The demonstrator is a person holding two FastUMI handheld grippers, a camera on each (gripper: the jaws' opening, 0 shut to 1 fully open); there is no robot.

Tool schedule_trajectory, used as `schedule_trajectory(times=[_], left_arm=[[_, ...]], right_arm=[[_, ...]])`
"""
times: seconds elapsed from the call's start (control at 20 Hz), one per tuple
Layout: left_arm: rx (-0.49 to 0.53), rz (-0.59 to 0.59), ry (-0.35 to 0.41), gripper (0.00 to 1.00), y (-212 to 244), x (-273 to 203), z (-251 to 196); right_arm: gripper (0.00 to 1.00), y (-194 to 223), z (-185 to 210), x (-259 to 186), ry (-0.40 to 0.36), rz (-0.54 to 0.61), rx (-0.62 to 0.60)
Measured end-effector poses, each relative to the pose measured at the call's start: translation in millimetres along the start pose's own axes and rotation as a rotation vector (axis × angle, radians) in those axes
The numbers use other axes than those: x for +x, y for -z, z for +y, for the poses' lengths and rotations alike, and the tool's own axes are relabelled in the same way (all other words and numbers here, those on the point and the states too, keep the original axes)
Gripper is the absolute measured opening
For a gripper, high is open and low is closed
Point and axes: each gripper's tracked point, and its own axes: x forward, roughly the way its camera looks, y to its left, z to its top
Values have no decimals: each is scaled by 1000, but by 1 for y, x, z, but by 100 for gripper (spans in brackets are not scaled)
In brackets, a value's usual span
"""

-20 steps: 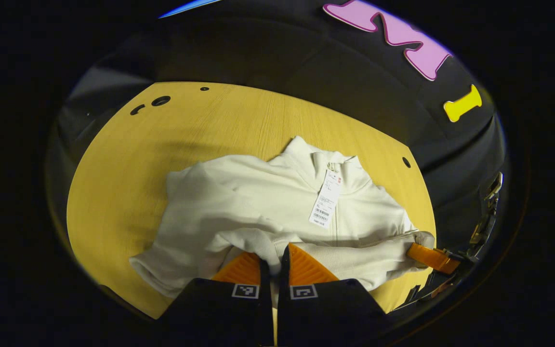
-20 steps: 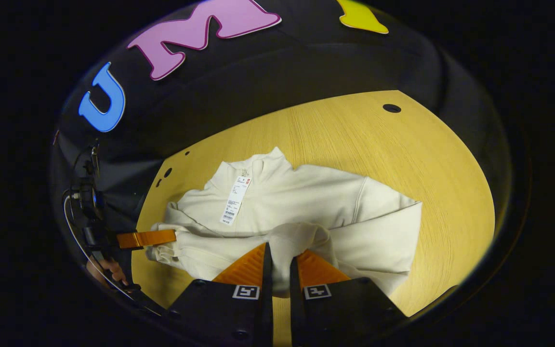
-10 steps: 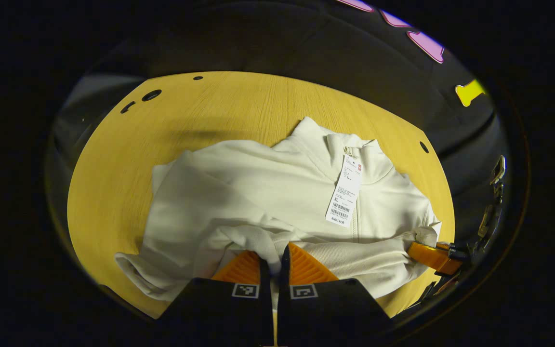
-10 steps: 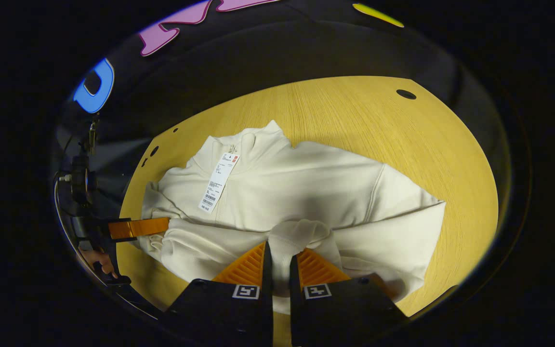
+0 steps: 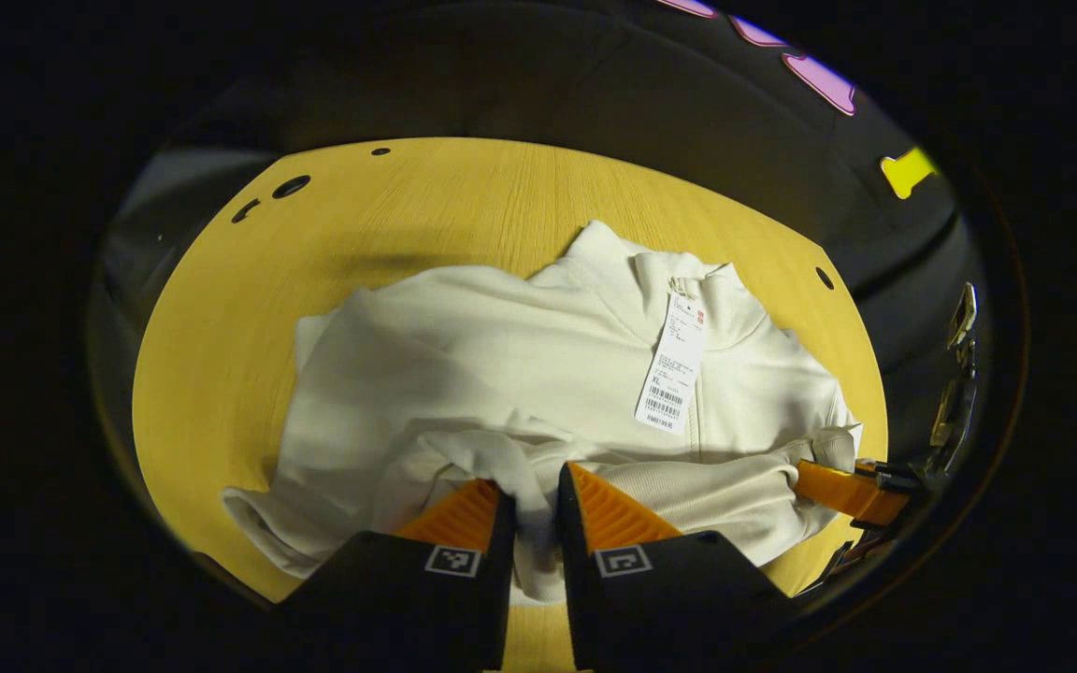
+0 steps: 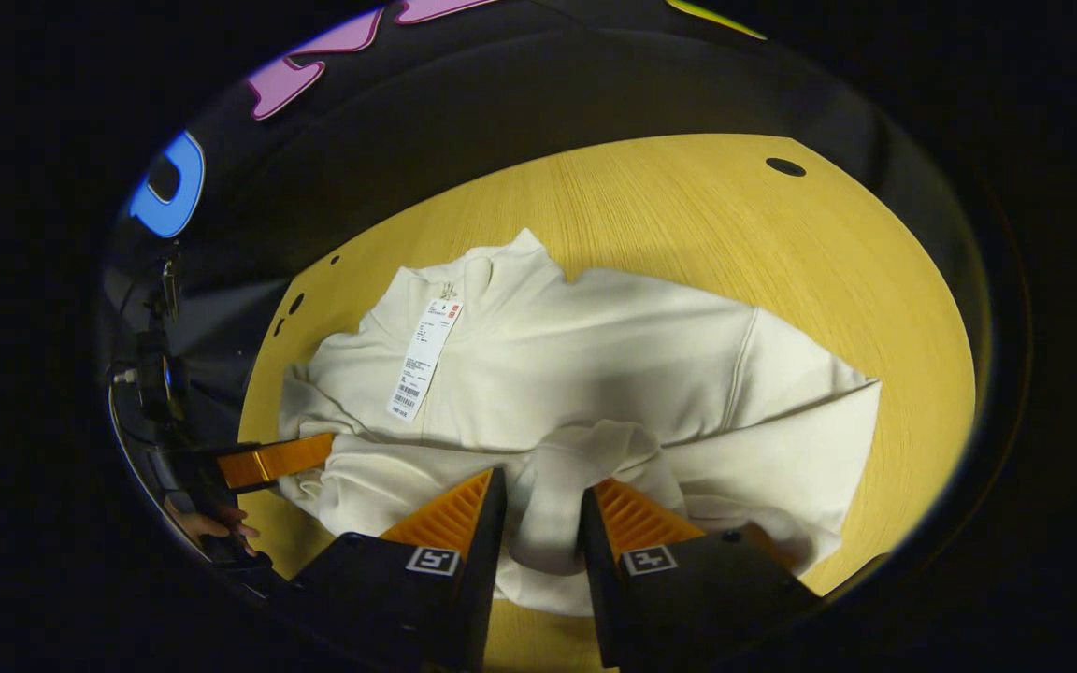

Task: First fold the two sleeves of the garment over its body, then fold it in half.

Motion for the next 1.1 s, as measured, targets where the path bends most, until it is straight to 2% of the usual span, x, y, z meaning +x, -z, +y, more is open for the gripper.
schedule_trajectory(times=[0.1, 0.15, 0.2, 0.25, 0.3, 0.35, 0.4, 0.5, 0.7, 0.9, 1.1], left_arm=[[4, 3, -1, 37, 1, -4, -2], [0, 0, 3, 39, 1, -7, -3], [-4, 0, 8, 51, 2, -9, -6], [-3, 1, 11, 58, 3, -12, -7], [2, 0, 14, 68, 4, -16, -8], [8, -6, 21, 70, 4, -20, -10], [15, -15, 26, 84, 4, -26, -12], [28, -32, 39, 95, 7, -38, -15], [53, -98, 59, 95, 17, -65, -17], [116, -167, 71, 95, 32, -98, -18], [137, -192, 92, 95, 54, -125, -20]], right_arm=[[58, 0, 8, -6, -26, 4, 17], [77, 1, 10, -10, -29, 6, 17], [79, 1, 11, -12, -26, 3, 13], [86, 1, 12, -17, -21, -1, 8], [88, 4, 14, -21, -18, -3, 2], [90, 5, 14, -26, -16, -5, -4], [92, 6, 15, -31, -14, -10, -12], [96, 8, 15, -42, -9, -25, -29], [97, 17, 10, -68, 15, -56, -59], [97, 25, 18, -97, -6, -86, -66], [97, 41, 24, -124, -13, -108, -100]])
